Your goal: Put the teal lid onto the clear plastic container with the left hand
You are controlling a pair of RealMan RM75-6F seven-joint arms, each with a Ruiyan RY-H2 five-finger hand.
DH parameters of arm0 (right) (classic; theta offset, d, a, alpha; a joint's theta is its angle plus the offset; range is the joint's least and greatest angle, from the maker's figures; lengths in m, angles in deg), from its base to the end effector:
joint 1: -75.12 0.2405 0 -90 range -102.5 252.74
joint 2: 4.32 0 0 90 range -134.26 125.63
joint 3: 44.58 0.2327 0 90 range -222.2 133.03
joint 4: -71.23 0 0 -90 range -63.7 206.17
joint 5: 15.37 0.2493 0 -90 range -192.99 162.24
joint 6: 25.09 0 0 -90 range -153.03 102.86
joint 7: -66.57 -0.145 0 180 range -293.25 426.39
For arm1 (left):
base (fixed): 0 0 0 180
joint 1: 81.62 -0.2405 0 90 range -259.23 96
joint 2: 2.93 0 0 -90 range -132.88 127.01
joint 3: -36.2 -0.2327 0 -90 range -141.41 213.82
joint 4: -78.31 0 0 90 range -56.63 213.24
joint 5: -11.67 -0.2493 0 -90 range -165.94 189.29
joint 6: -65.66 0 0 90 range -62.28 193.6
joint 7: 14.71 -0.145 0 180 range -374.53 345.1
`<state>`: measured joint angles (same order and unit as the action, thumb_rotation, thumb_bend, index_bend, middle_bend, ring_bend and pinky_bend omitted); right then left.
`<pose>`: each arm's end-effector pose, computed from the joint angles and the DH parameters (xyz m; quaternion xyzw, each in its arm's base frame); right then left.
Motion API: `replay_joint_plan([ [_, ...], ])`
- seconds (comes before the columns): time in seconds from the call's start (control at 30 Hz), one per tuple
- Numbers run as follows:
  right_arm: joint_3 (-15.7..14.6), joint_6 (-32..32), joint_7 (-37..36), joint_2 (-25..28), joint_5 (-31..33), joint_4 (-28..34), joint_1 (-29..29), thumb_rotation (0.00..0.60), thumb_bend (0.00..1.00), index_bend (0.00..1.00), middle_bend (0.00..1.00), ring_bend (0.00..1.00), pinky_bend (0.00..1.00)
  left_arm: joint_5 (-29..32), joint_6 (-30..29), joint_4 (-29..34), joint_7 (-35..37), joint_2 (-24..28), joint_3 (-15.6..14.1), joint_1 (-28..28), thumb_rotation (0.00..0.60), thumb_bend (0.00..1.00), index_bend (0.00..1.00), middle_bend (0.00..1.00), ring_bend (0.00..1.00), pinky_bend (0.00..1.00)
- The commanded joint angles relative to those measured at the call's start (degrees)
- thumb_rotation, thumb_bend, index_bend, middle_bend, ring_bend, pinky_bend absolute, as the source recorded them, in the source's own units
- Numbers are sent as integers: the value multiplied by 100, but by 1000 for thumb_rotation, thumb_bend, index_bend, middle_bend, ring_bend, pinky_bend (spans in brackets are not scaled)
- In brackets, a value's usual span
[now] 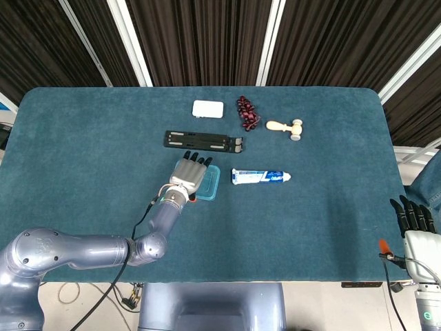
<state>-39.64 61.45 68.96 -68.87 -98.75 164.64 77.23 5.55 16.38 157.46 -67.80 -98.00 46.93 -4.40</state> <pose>-0.3104 -0.1771 0.1196 0.5622 -0.3895 0.3812 0.6220 -0.0143 0.3821 -0.1035 -0.7983 -0.3707 -0.1932 0.4335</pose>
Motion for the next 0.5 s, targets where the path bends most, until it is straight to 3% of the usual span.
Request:
replay_joint_plan([
  [0.03,0,2,2,1,-6,-3,1,600,362,69,0,7,0,-26,16,-9,31,1,-19,-8,600,337,30,197,0,0],
  [0.5,3,-12,11,-4,17,2,0,600,363,69,0,7,0,2,67,-61,82,37,-133,-11,600,259,15,154,0,0],
])
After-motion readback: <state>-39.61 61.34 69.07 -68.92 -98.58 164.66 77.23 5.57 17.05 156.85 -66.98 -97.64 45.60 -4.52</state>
